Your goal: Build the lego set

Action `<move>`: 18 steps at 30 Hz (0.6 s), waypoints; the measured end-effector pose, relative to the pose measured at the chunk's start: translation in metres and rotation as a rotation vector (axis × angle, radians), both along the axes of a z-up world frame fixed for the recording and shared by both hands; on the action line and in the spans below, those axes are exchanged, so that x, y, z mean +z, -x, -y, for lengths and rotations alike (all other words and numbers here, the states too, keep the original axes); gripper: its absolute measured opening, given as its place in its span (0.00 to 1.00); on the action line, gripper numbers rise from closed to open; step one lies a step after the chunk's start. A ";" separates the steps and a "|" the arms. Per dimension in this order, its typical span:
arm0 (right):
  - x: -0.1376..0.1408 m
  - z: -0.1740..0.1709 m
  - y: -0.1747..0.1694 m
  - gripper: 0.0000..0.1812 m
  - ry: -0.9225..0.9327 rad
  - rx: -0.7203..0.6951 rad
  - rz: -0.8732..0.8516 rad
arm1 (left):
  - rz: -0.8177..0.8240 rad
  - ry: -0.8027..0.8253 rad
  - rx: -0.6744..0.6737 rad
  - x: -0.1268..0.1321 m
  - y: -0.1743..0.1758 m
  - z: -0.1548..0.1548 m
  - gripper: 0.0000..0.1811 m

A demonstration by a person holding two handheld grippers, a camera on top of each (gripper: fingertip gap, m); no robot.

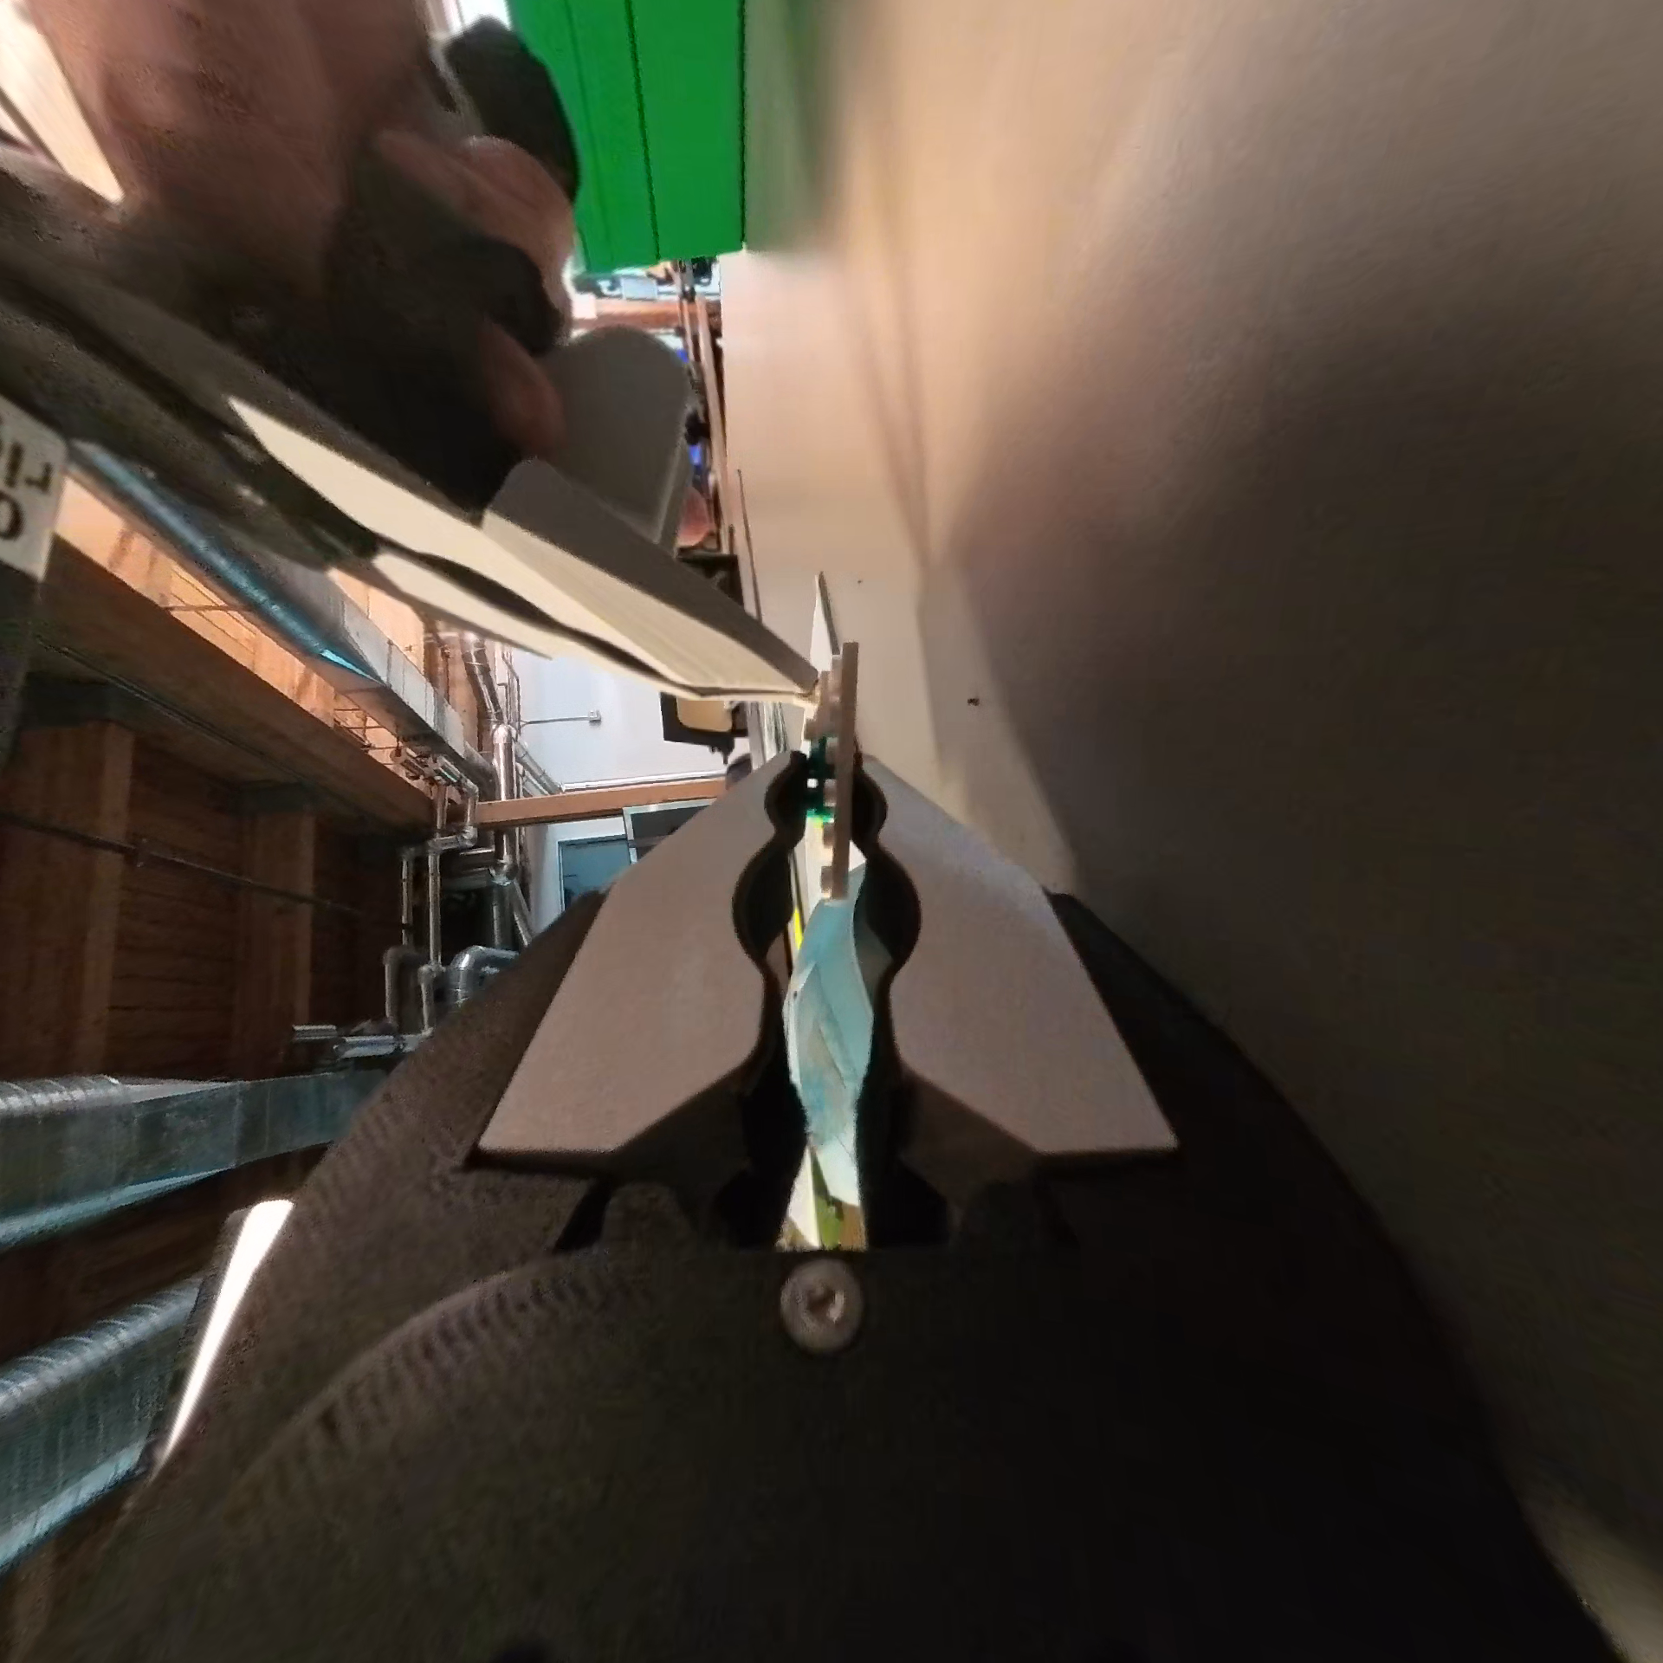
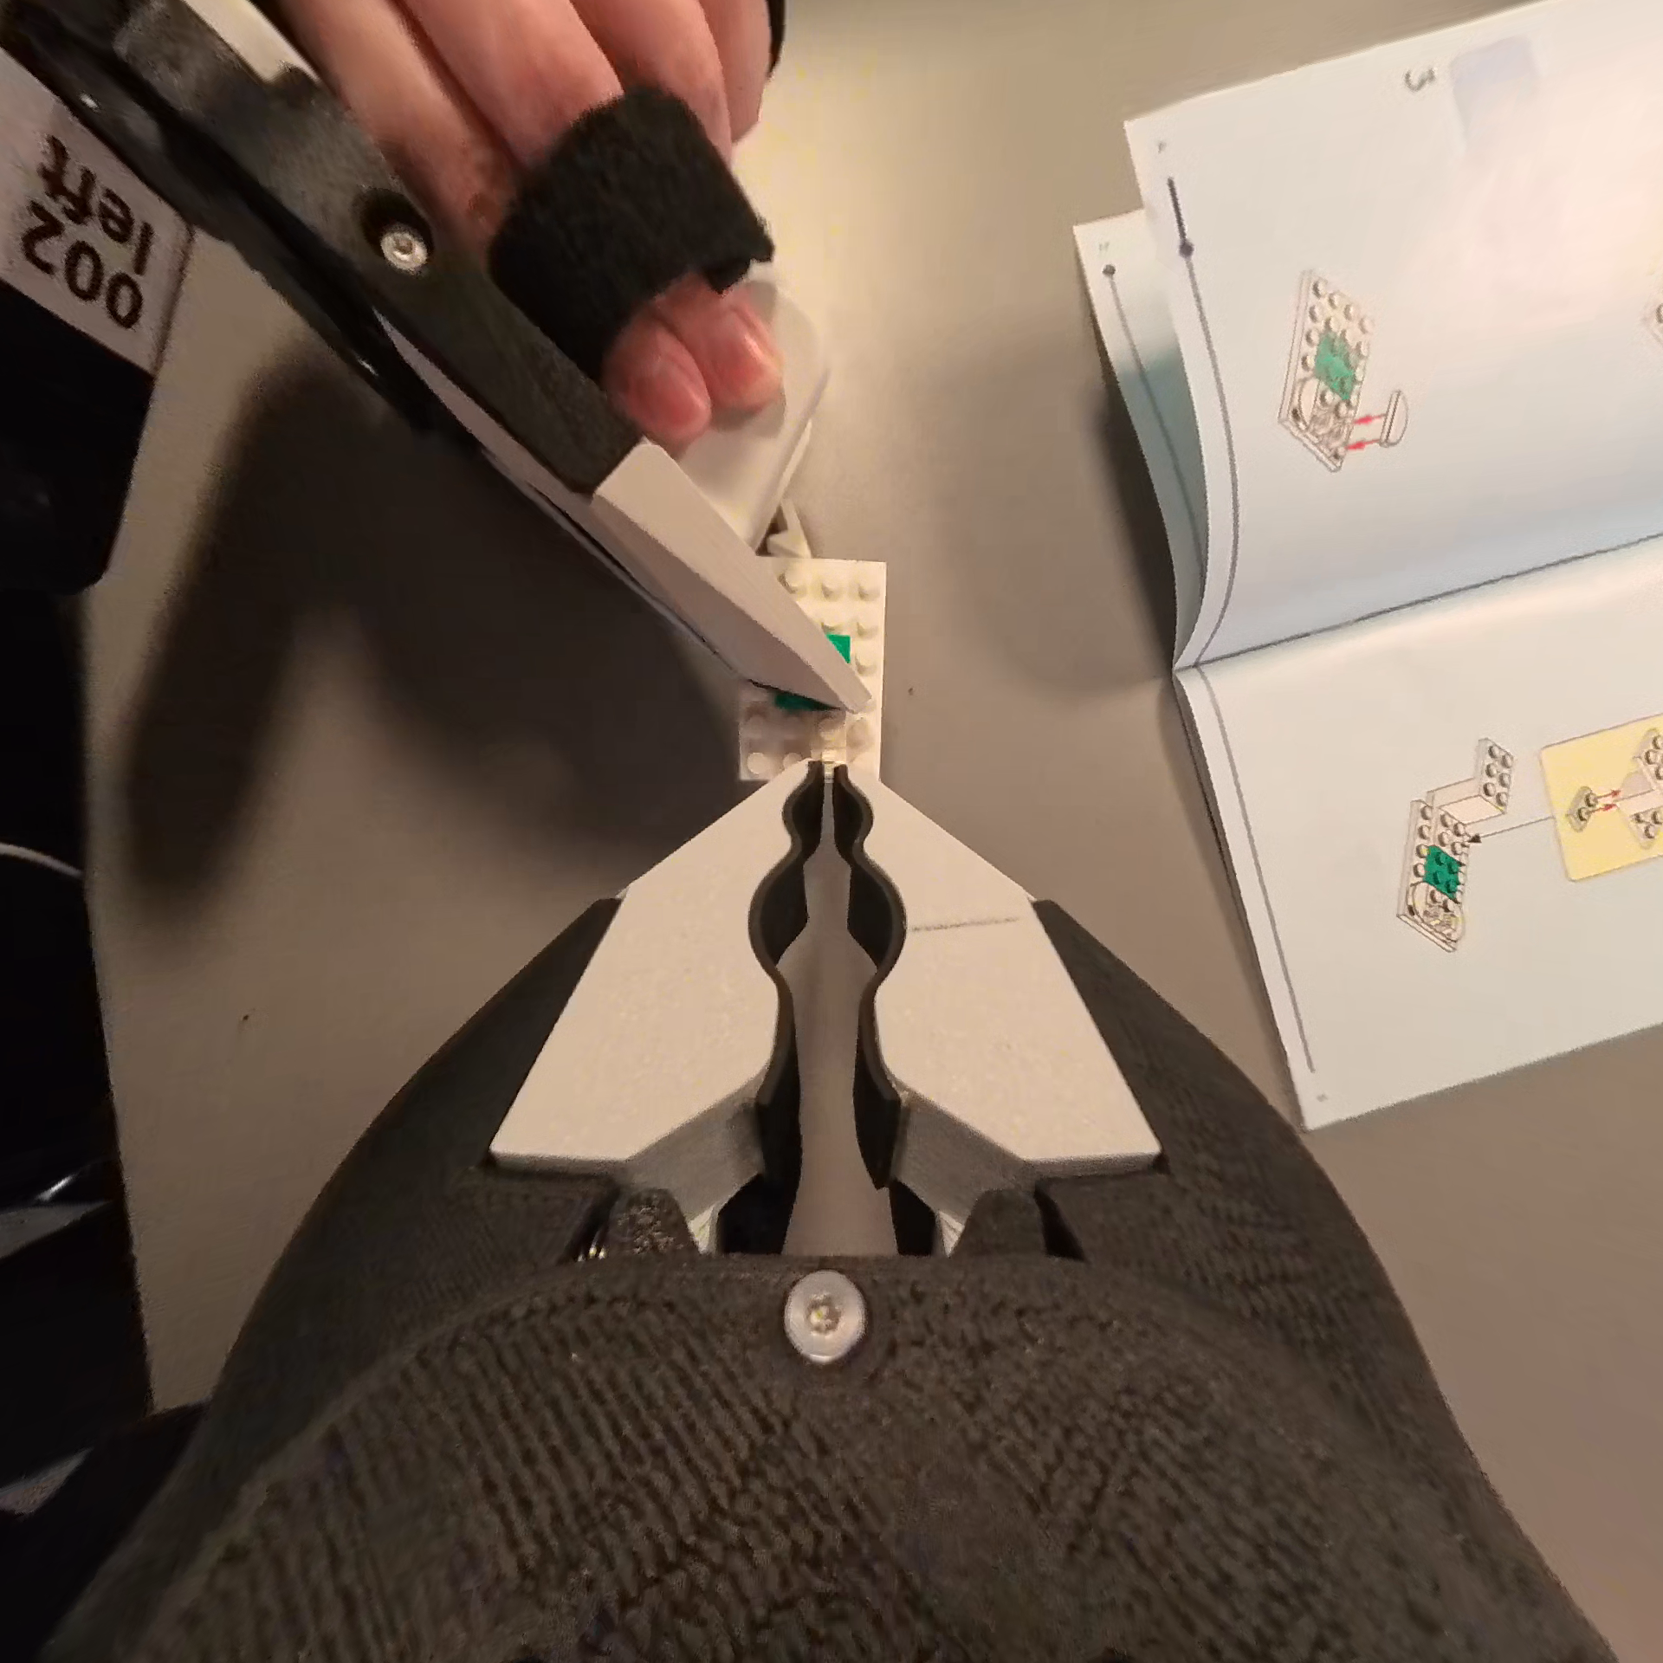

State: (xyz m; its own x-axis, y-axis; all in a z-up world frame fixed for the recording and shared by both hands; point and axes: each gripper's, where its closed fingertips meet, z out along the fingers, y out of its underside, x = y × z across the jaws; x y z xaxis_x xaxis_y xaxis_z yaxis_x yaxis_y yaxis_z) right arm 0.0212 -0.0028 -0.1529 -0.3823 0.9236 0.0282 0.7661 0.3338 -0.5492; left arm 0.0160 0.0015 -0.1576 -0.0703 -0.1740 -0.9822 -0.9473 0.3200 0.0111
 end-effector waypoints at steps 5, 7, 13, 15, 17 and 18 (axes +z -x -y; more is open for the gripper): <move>-0.004 -0.001 0.001 0.00 0.031 -0.020 0.099 | 0.007 0.016 0.011 -0.001 0.002 -0.001 0.04; -0.003 0.000 0.000 0.00 0.080 -0.027 0.115 | 0.004 0.002 0.011 0.000 0.001 0.000 0.04; -0.005 -0.002 0.002 0.00 0.096 -0.038 0.138 | 0.010 0.019 0.027 -0.001 0.003 -0.002 0.04; -0.004 -0.004 0.003 0.00 0.065 -0.036 0.130 | 0.021 0.029 0.039 -0.002 0.004 -0.004 0.04; -0.005 -0.005 0.002 0.00 0.059 -0.040 0.119 | 0.036 0.045 0.042 -0.003 0.003 -0.004 0.04; -0.005 -0.005 0.002 0.00 0.063 -0.044 0.110 | 0.036 0.045 0.040 -0.003 0.003 -0.004 0.04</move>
